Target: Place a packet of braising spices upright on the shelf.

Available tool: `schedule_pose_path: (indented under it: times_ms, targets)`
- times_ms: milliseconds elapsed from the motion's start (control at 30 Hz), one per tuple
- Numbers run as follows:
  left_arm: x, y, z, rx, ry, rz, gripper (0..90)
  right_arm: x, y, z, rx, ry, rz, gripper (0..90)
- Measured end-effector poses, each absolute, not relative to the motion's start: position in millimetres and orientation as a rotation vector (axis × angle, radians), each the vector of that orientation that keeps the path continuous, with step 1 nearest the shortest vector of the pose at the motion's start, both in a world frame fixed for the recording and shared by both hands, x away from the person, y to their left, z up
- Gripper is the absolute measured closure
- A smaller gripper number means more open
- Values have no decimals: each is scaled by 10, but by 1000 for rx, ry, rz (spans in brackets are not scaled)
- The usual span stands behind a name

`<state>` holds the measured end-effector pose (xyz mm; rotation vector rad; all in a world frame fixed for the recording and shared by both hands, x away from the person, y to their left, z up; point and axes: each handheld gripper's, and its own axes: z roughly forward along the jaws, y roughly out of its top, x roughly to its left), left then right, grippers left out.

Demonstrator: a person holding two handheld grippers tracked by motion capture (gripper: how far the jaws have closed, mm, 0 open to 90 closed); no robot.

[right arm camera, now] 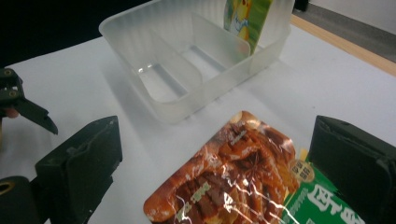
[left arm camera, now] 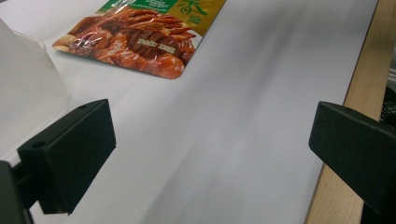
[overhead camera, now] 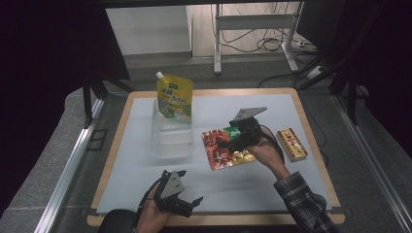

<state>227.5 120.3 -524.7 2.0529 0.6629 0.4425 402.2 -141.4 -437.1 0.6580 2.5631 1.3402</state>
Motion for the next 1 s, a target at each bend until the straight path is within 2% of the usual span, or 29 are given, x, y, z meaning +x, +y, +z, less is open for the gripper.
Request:
schedule_pose_path:
  times_ms: [1000]
  targets:
    - [2273, 1195, -5253, 2071, 652, 443, 3, 3892, -1914, -4725, 824, 2501, 1186, 24]
